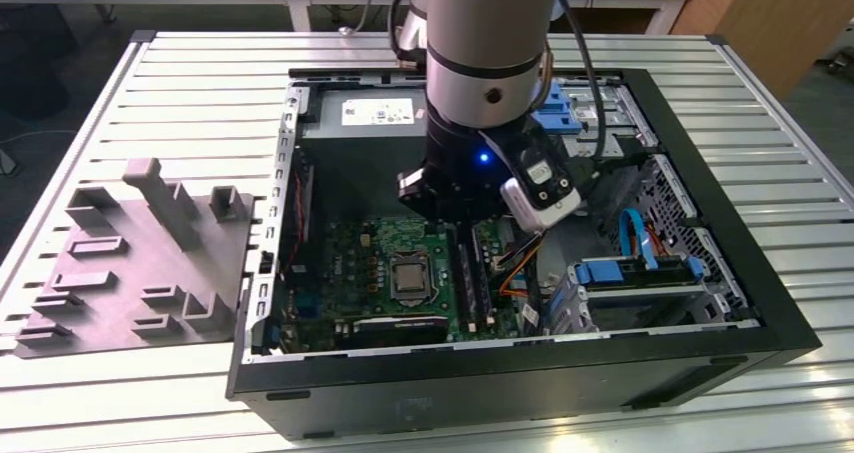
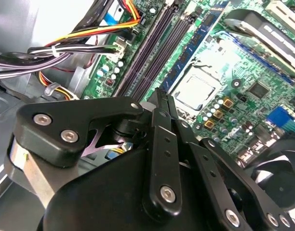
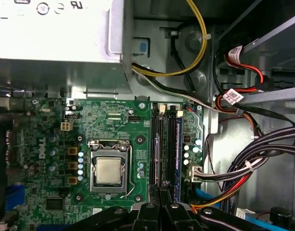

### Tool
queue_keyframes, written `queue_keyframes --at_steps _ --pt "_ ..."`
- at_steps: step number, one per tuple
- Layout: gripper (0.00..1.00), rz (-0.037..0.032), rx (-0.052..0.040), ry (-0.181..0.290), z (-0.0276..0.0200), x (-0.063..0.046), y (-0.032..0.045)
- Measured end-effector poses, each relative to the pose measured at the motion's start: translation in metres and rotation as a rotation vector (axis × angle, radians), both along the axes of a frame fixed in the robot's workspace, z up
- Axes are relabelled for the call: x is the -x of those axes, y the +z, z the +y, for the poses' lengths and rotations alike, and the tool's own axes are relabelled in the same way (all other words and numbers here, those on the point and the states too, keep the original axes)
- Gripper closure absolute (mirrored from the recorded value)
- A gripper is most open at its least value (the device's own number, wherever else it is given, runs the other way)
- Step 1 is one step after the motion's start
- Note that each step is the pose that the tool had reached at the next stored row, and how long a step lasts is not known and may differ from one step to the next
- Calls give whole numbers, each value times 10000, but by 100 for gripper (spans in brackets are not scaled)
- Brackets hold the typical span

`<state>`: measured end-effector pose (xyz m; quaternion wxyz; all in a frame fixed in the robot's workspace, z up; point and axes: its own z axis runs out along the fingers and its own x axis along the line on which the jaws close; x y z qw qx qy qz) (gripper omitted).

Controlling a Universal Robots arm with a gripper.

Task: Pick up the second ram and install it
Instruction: 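Insert the second ram into the second slot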

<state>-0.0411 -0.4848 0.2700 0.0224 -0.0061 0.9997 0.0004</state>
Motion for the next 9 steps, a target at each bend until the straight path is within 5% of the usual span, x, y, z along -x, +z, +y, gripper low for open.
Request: queue_keyframes --at_steps 9 --pt "88 -1 -95 0 32 -28 -69"
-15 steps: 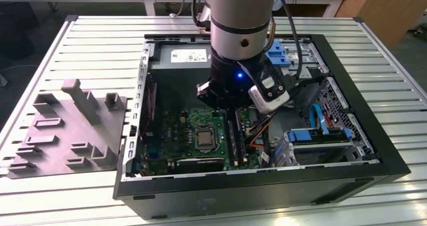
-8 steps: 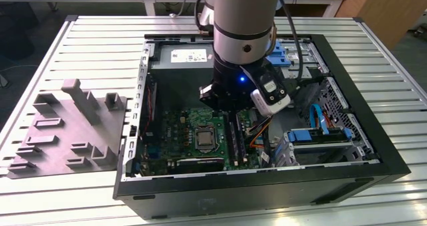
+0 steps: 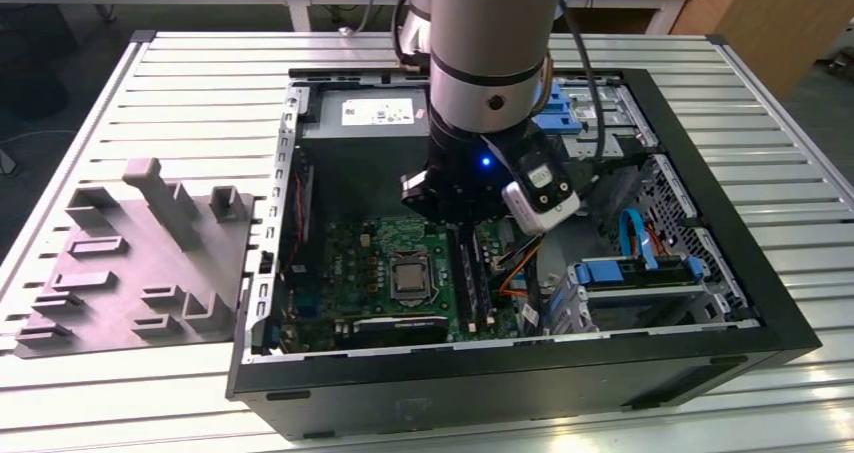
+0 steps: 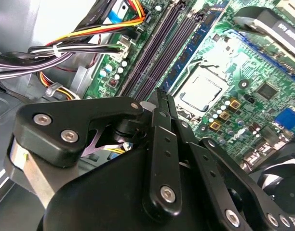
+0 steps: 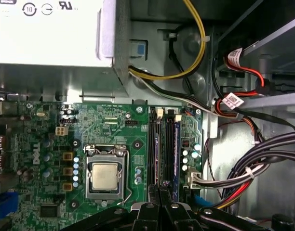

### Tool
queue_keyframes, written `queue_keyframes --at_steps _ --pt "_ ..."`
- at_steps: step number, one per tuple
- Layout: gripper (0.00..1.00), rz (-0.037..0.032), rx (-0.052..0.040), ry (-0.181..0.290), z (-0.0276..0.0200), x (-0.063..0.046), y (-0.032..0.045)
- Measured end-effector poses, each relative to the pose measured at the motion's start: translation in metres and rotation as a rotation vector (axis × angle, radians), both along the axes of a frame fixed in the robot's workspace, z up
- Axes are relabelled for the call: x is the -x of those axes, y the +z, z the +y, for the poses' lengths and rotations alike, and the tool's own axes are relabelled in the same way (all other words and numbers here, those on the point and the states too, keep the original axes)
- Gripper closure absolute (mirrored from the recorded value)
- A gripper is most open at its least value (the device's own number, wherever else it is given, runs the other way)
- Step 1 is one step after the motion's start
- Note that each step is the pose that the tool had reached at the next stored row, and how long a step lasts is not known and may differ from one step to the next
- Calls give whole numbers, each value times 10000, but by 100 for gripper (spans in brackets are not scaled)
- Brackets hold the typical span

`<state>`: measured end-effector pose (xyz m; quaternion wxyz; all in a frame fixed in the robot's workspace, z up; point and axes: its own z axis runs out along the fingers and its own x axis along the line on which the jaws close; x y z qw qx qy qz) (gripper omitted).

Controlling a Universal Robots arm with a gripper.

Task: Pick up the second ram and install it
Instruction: 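Insert the second ram into the second slot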

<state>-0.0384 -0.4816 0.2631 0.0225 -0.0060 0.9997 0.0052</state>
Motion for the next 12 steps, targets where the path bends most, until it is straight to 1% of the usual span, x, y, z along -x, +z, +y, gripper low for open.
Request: queue_keyframes --at_steps 6,12 --pt "88 1 -49 -1 16 -5 -64" --pt "88 0 -129 -1 25 -6 -123"
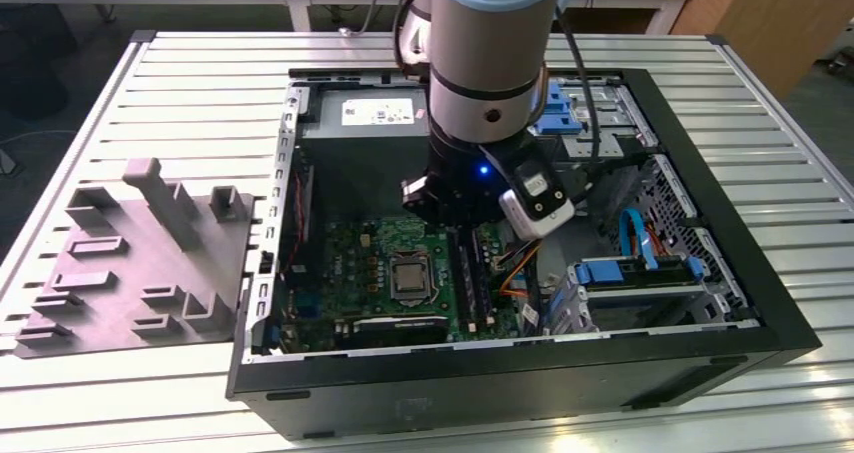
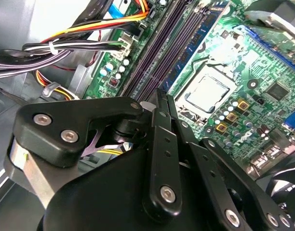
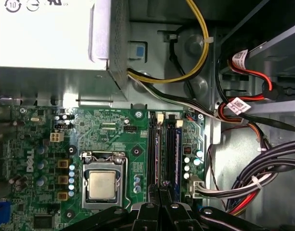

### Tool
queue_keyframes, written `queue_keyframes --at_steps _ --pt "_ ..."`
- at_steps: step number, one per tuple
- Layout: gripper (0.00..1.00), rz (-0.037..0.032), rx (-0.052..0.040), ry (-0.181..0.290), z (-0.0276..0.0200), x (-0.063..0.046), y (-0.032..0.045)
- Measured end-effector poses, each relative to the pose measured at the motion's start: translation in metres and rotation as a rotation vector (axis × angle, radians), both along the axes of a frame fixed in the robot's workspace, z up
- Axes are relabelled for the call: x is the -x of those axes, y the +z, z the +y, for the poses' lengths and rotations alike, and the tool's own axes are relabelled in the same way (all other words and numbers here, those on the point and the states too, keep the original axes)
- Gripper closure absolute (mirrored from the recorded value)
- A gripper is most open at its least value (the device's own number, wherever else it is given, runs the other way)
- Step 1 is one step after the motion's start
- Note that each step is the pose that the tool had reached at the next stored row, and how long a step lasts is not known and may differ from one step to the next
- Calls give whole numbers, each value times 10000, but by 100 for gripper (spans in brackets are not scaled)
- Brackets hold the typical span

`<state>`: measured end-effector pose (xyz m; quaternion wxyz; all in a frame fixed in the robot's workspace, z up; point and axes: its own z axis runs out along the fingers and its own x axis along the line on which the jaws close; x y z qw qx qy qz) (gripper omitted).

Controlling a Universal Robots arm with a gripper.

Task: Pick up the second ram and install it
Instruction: 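Insert the second ram into the second slot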

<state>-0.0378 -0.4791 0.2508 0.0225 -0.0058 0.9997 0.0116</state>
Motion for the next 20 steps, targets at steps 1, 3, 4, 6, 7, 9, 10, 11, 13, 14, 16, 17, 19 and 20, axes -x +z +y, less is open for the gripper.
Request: queue_keyframes --at_steps 1,3,4,6,7,9,10,11,13,14,16,17,19,20 --pt "88 0 -2 1 0 -1 -9" --pt "88 1 -3 2 0 -9 -29" --pt "88 1 -3 1 0 -15 -40" --pt "88 1 -3 1 1 -27 -60" --pt "88 1 -3 1 4 -31 -69" --pt "88 0 -6 0 11 -34 -89" --pt "88 1 -12 0 18 -34 -100" --pt "88 1 -19 1 25 -34 -110" --pt "88 0 -29 1 38 -34 -126" --pt "88 1 -30 1 41 -34 -134" --pt "88 0 -29 0 44 -34 -155" --pt "88 1 -29 1 45 -34 -168" --pt "88 1 -30 1 49 -34 -183" --pt "88 1 -28 1 49 -34 -186"
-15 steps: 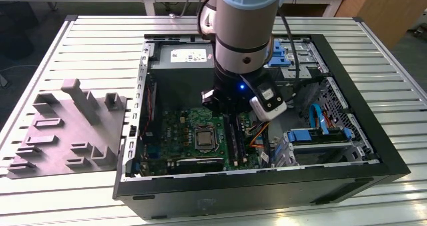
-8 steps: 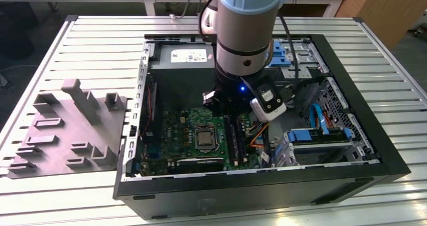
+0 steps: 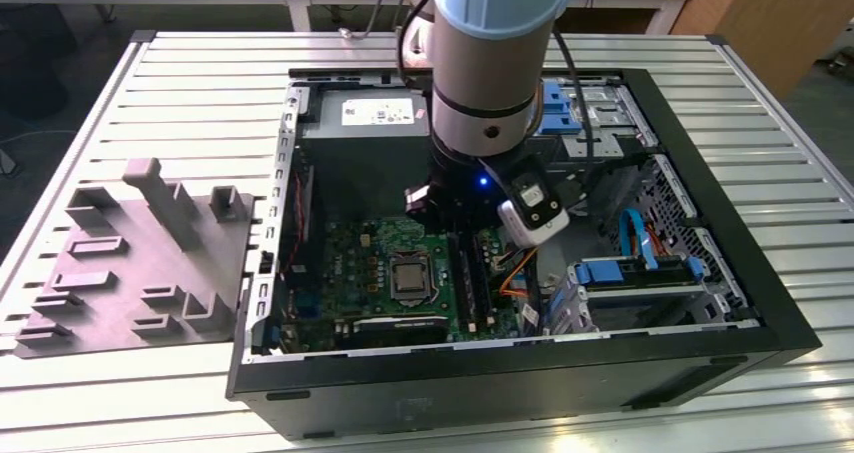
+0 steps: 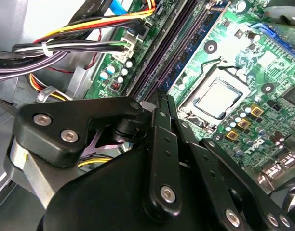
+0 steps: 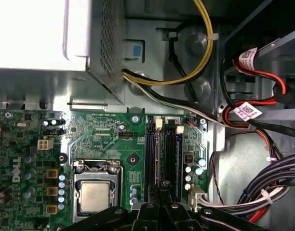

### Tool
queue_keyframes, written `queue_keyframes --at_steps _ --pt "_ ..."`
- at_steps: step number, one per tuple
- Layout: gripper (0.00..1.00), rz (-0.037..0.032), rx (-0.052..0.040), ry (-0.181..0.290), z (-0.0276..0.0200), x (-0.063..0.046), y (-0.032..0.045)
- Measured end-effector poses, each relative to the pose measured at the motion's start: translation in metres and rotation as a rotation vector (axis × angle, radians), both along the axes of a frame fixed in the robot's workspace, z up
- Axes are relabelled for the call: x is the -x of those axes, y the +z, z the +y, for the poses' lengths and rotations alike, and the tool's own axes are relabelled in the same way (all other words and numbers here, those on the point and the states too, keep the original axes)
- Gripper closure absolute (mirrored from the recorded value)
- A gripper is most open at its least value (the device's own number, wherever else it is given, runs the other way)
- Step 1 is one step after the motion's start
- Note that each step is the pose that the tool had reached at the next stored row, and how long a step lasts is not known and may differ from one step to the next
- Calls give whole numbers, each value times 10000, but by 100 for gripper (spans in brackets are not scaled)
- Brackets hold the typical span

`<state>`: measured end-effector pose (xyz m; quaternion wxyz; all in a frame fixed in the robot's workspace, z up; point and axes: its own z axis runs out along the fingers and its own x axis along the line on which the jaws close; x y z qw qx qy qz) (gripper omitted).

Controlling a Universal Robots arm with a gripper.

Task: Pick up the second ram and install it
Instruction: 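Insert the second ram into the second slot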

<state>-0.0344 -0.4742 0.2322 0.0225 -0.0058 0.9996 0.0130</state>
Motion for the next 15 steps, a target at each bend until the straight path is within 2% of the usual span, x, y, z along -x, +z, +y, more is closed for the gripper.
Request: queue_keyframes --at_steps 15 --pt "88 1 1 -1 1 3 -45"
